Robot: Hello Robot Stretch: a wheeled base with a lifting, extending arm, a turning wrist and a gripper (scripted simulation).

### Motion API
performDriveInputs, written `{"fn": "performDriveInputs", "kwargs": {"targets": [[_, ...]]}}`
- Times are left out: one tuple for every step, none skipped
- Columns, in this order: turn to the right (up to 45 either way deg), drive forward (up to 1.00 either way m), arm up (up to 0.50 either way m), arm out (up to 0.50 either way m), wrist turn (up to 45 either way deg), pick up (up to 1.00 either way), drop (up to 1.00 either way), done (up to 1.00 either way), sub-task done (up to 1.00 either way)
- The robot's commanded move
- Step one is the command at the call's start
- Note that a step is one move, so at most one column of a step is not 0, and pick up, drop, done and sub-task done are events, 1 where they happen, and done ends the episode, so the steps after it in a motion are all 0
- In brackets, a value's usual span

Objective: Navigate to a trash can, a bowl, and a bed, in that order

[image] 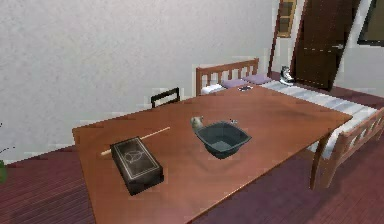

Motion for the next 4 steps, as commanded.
{"fn": "performDriveInputs", "kwargs": {"targets": [[45.0, 0.00, 0.00, 0.00, 0.0, 0.00, 0.00, 0.00, 0.00], [45.0, 0.00, 0.00, 0.00, 0.0, 0.00, 0.00, 0.00, 0.00], [45.0, 0.00, 0.00, 0.00, 0.0, 0.00, 0.00, 0.00, 0.00], [9.0, 0.00, 0.00, 0.00, 0.0, 0.00, 0.00, 0.00, 0.00]]}}
